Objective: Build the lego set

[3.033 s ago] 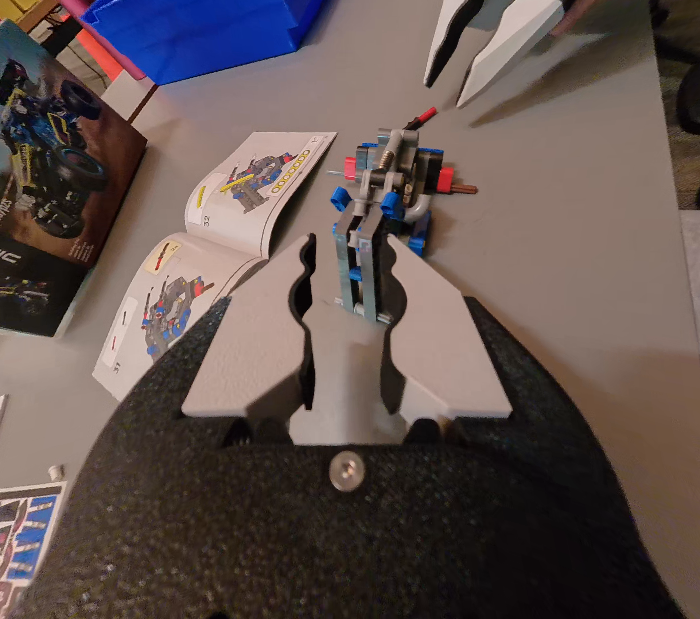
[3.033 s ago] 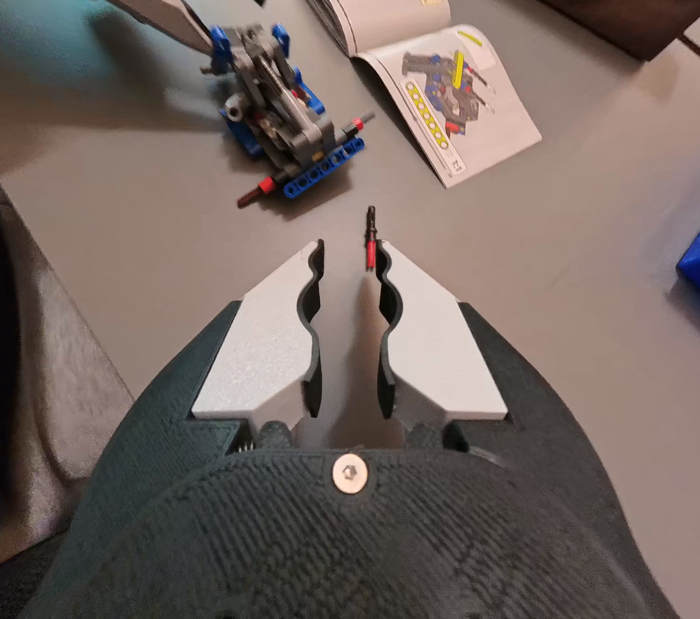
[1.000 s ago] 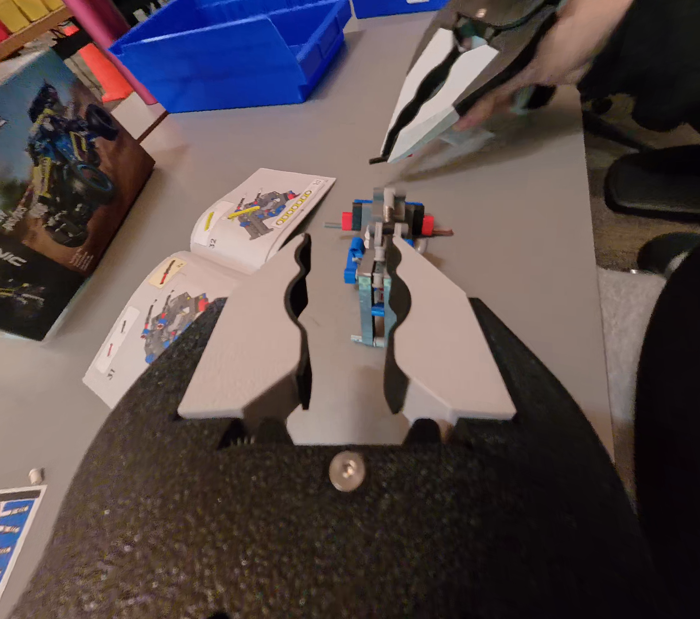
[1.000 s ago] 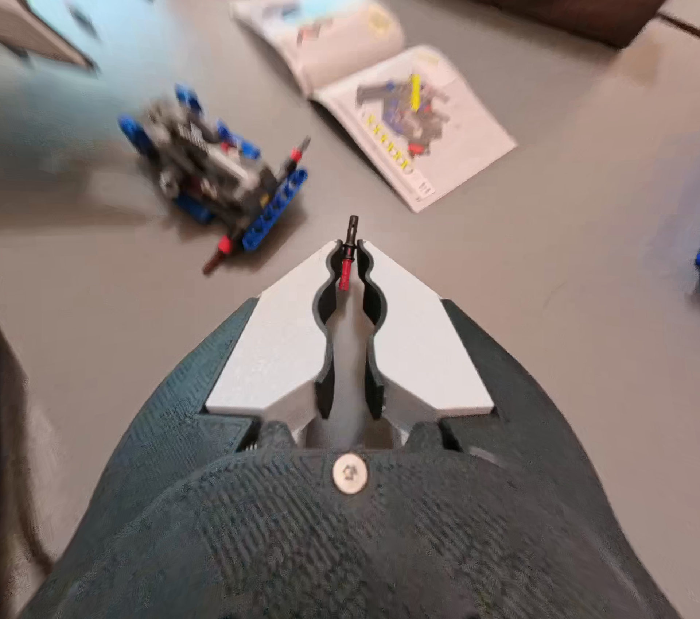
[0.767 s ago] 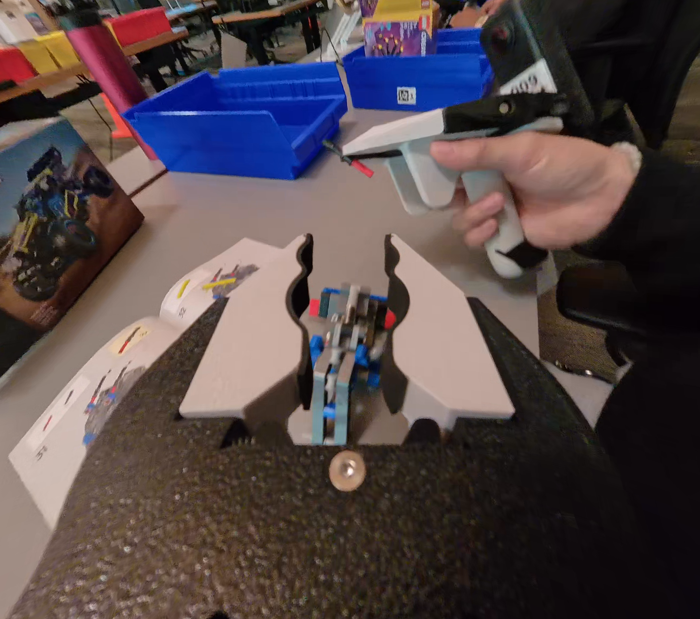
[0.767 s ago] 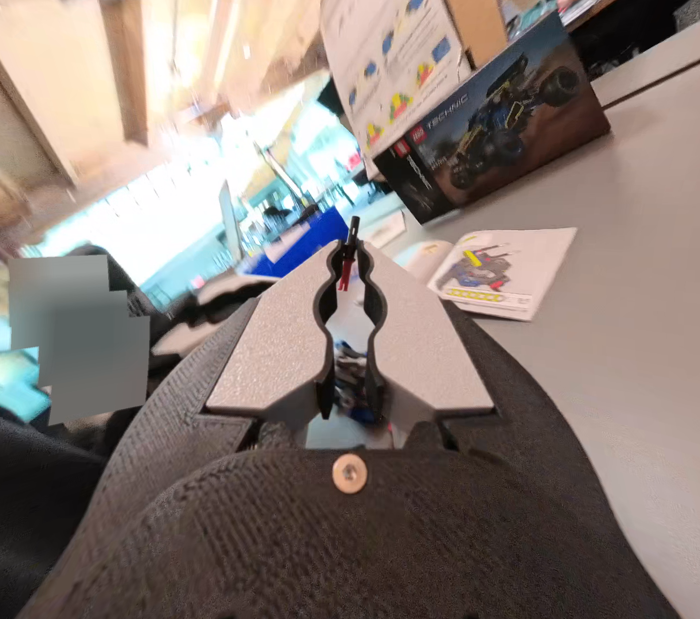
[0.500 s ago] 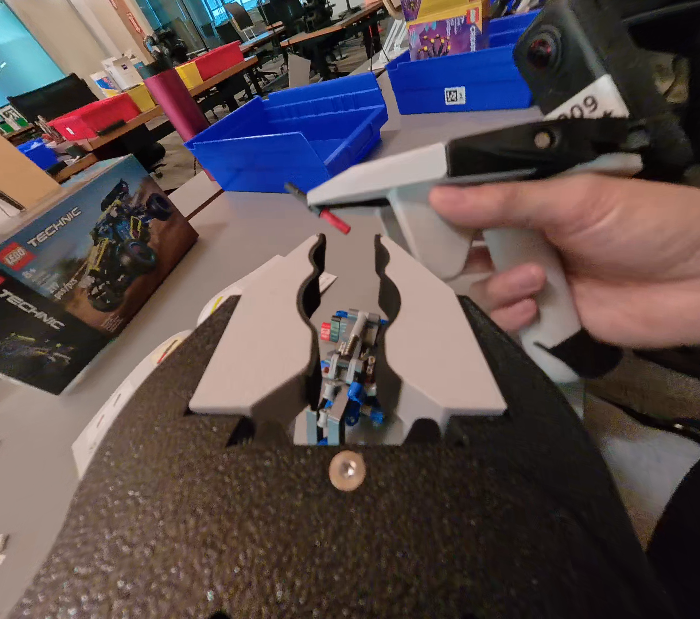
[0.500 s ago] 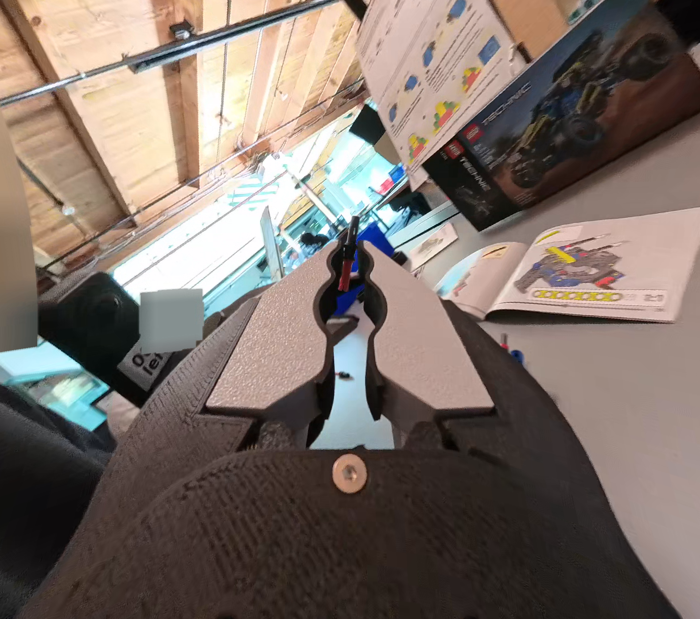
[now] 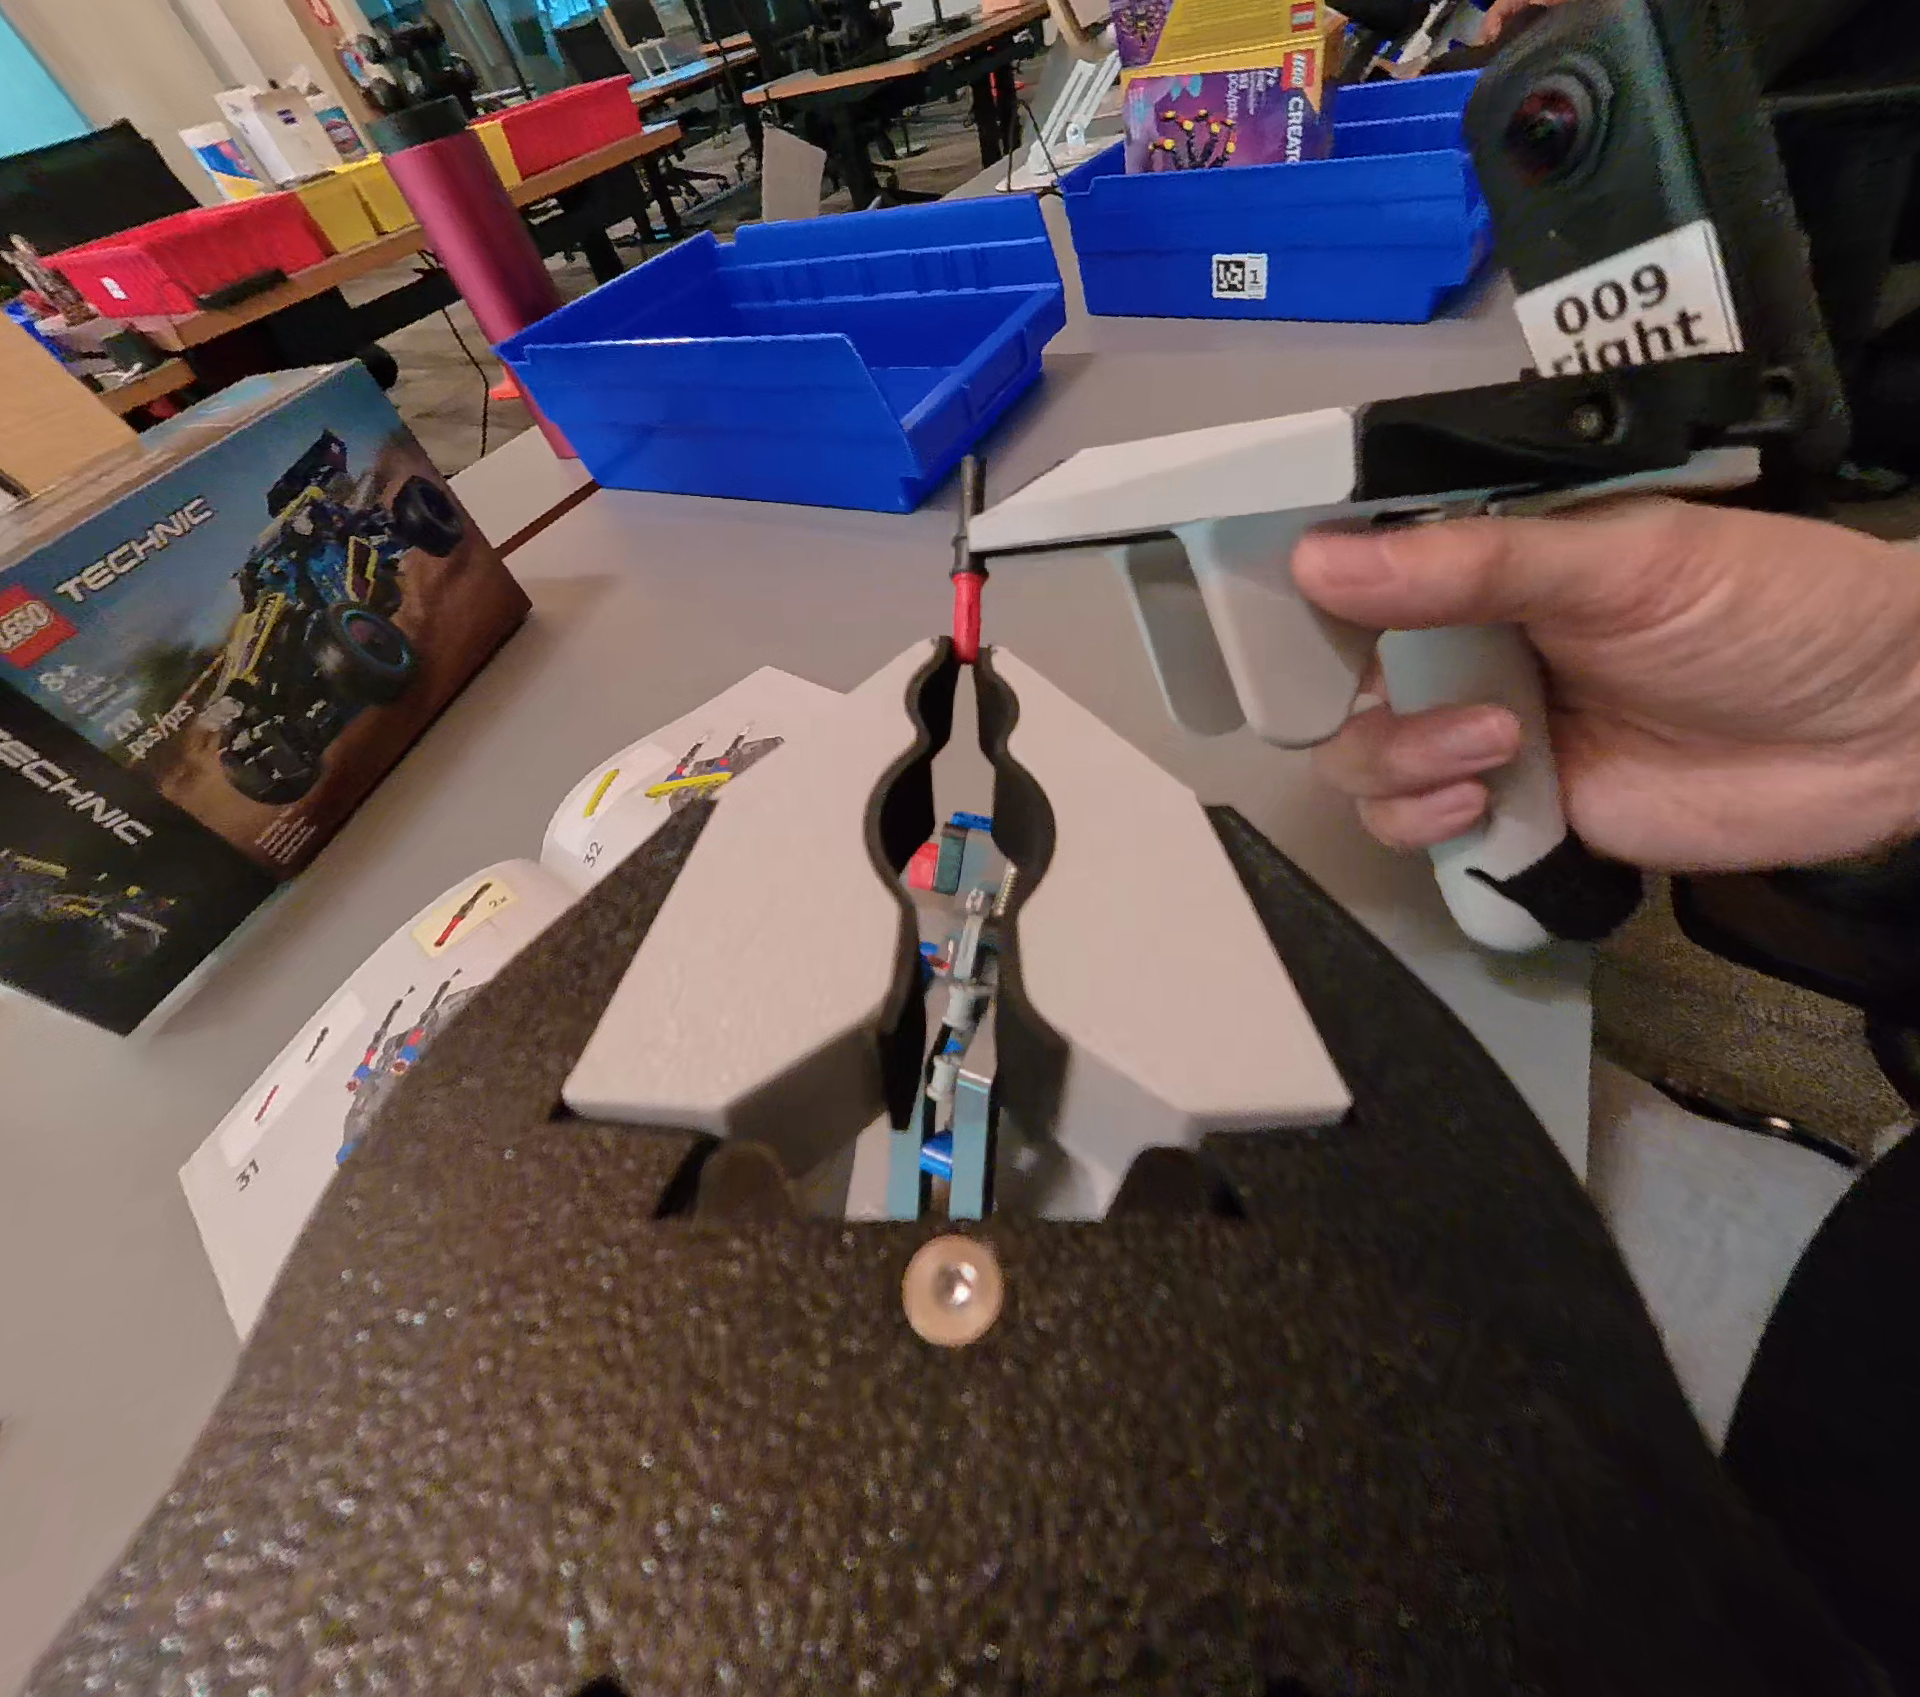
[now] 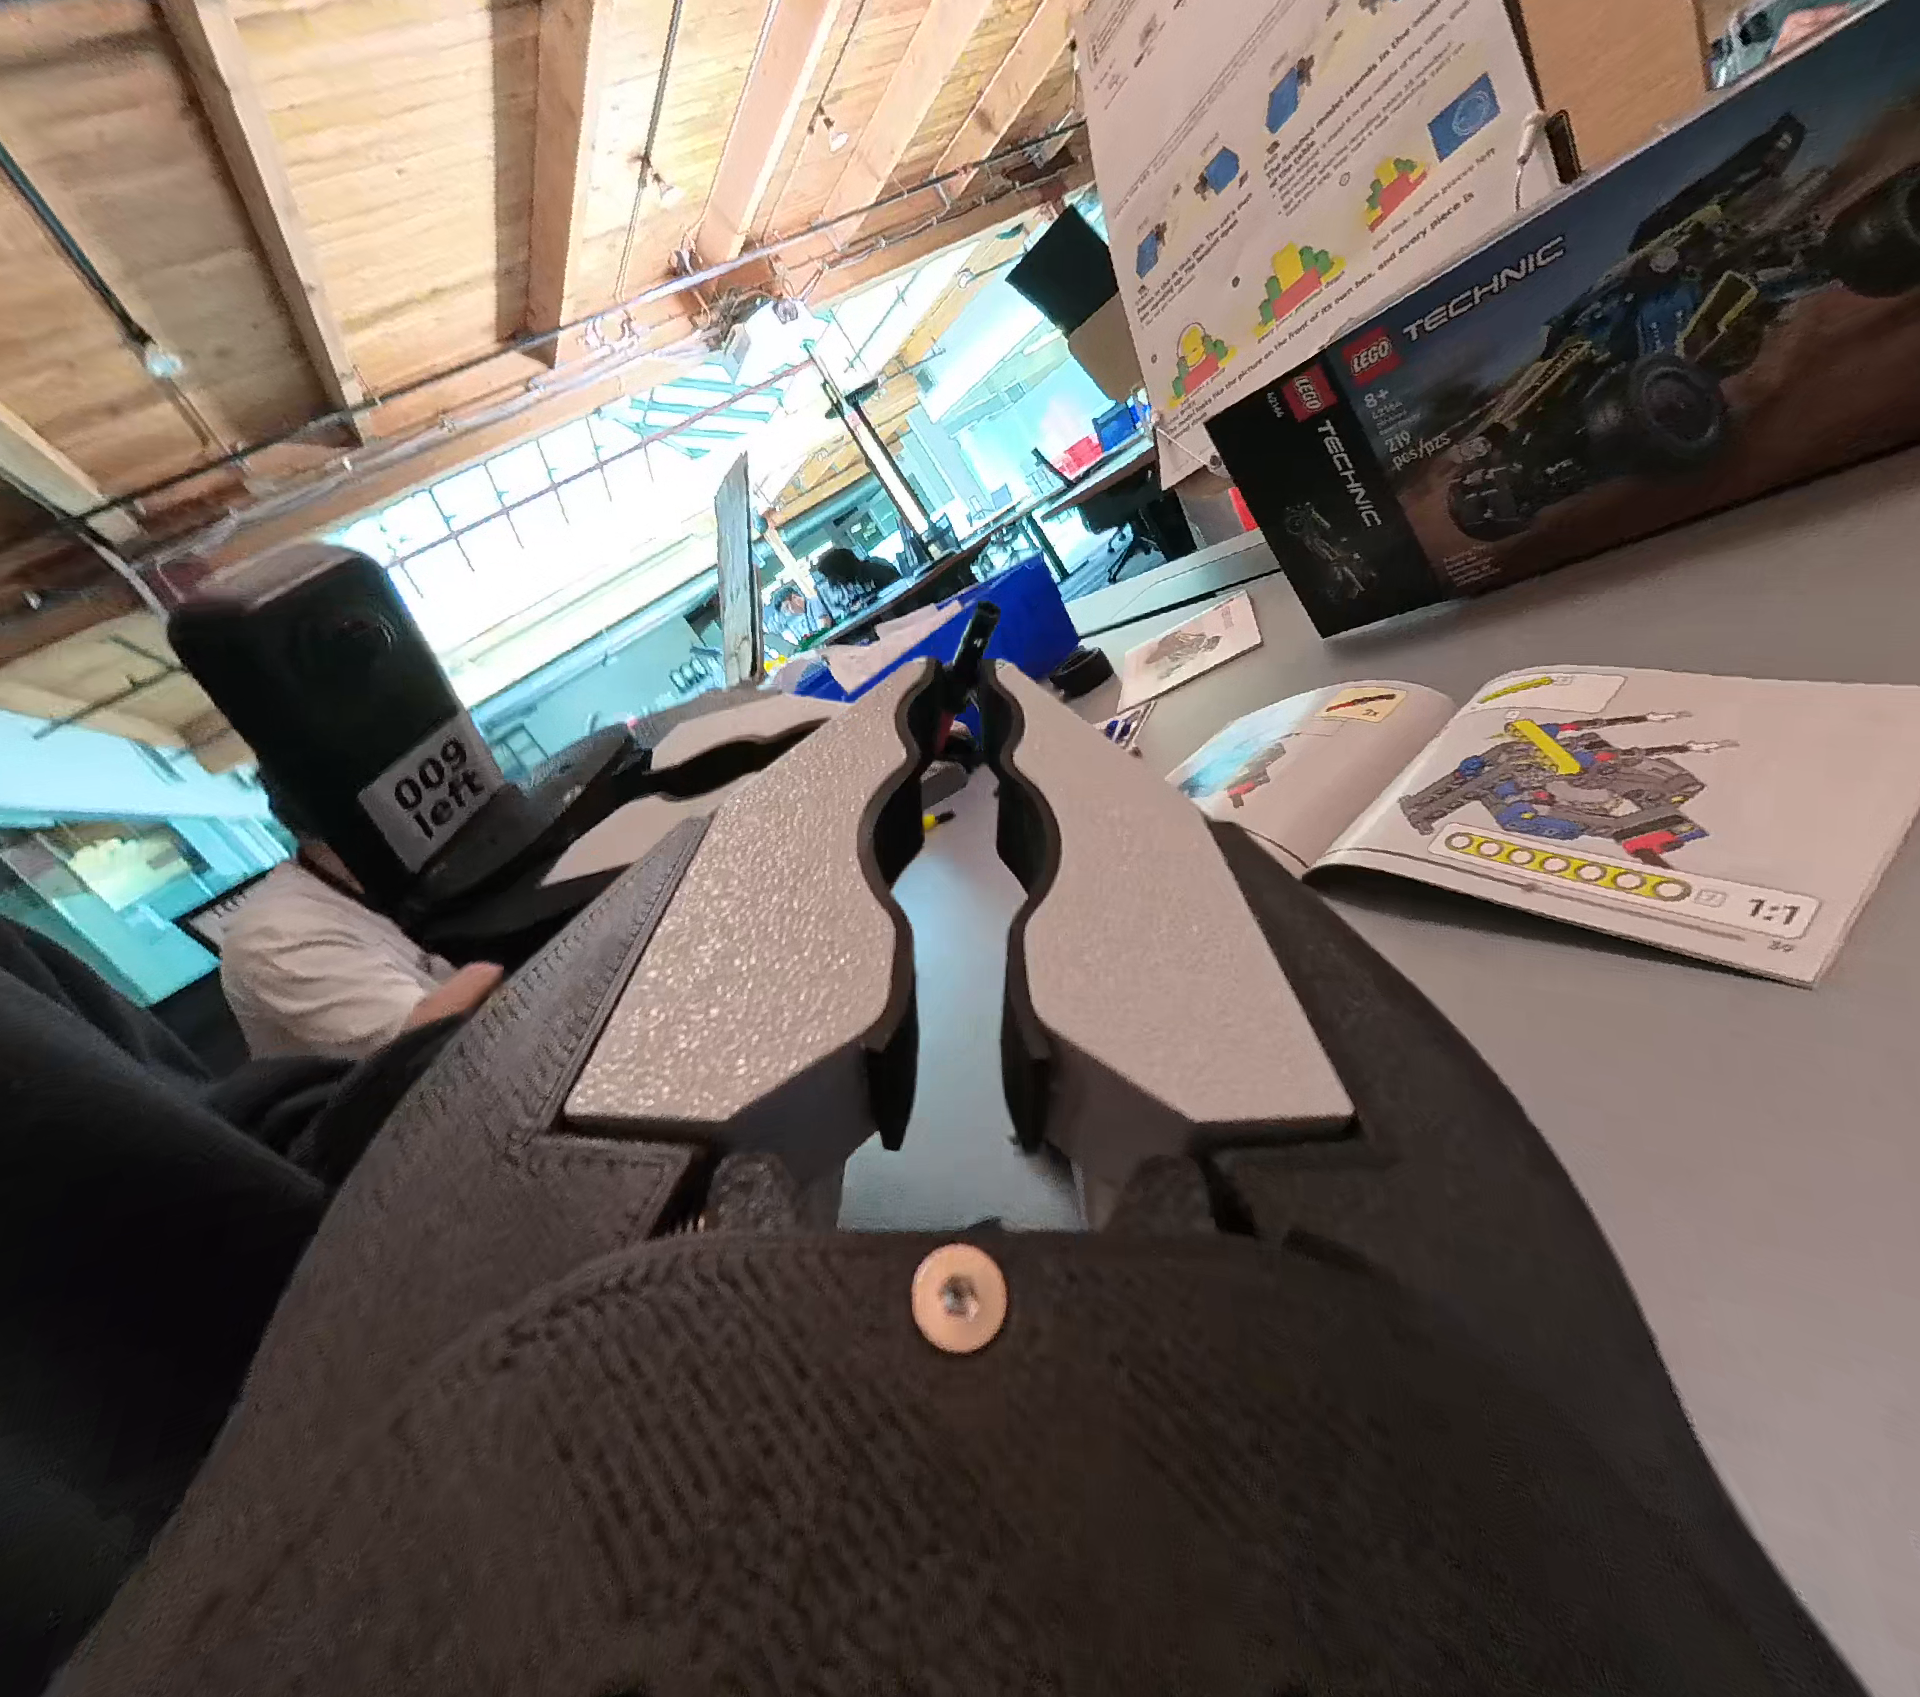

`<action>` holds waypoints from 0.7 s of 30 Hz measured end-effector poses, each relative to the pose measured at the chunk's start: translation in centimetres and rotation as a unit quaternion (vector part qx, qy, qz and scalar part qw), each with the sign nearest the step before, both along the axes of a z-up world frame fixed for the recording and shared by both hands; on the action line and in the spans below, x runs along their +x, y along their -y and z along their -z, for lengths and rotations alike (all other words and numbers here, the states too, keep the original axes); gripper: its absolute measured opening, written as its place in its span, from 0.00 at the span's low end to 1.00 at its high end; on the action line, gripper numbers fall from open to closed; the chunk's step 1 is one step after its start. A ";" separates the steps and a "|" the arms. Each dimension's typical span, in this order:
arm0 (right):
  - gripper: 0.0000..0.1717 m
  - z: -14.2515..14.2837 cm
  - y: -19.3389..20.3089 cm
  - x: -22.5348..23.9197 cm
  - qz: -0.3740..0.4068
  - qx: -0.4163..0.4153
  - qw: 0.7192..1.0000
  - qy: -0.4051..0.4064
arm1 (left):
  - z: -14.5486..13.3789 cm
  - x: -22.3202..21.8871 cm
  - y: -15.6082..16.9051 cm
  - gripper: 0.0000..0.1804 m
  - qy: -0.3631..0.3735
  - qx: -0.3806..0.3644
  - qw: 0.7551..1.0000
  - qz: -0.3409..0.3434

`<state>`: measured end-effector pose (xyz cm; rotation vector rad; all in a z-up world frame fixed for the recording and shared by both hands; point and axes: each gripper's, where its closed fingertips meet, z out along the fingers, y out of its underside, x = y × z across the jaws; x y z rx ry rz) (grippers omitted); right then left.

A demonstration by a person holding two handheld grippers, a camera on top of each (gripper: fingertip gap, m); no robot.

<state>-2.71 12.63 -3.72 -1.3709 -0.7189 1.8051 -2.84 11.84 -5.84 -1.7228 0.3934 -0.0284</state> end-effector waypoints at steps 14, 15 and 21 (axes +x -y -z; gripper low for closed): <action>0.32 4.8 0.8 1.8 -0.014 0.526 0.813 0.249 | 3.1 -0.4 2.1 0.00 -0.054 -0.085 0.991 0.091; 0.31 4.9 0.8 1.6 -0.014 0.559 0.789 0.255 | 3.3 -0.3 2.2 0.00 -0.052 -0.093 0.990 0.097; 0.23 4.9 2.3 0.0 0.009 0.710 0.666 0.229 | 3.3 0.0 2.8 0.00 -0.009 -0.115 0.987 0.112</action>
